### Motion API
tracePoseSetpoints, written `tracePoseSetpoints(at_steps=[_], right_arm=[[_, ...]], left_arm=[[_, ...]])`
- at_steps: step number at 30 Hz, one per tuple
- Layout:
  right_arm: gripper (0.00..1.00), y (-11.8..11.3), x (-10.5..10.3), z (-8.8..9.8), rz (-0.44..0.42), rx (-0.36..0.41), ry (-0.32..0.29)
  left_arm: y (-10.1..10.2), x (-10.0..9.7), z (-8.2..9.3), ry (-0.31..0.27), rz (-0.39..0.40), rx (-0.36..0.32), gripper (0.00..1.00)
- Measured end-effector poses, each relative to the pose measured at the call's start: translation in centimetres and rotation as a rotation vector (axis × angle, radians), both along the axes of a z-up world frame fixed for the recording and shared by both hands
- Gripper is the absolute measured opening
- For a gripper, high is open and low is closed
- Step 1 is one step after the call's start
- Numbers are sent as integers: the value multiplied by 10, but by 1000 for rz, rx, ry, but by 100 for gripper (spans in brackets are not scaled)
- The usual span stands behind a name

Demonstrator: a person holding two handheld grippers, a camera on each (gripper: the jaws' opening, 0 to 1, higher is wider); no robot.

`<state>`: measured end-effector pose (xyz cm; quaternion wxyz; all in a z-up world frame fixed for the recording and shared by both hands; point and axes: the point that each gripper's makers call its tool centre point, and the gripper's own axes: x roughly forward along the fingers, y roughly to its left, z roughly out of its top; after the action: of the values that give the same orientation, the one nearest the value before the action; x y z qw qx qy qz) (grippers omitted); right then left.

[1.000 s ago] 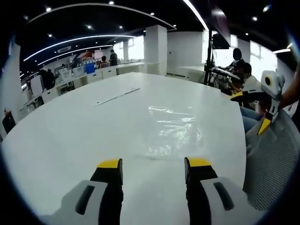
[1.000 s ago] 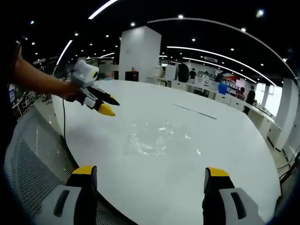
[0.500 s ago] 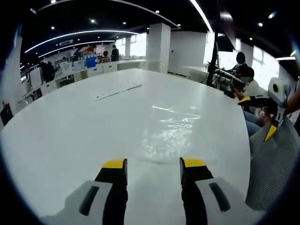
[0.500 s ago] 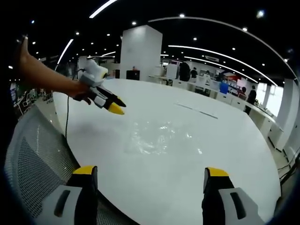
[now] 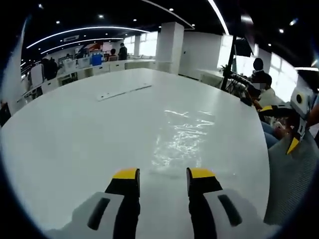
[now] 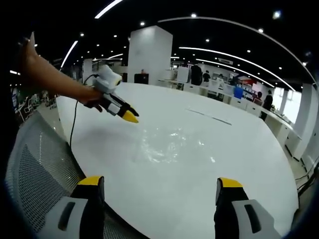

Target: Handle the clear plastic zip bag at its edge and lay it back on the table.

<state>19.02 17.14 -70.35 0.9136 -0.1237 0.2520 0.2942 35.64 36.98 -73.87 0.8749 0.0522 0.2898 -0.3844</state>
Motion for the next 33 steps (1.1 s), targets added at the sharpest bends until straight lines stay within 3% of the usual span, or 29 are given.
tracePoseSetpoints(at_steps=[27, 33], right_arm=[[91, -2, 0, -3, -7, -11, 16], [89, -3, 1, -4, -13, -12, 18]], left_arm=[[-12, 16, -25, 109, 39, -42, 20], [-15, 17, -24, 100, 33, -37, 13]])
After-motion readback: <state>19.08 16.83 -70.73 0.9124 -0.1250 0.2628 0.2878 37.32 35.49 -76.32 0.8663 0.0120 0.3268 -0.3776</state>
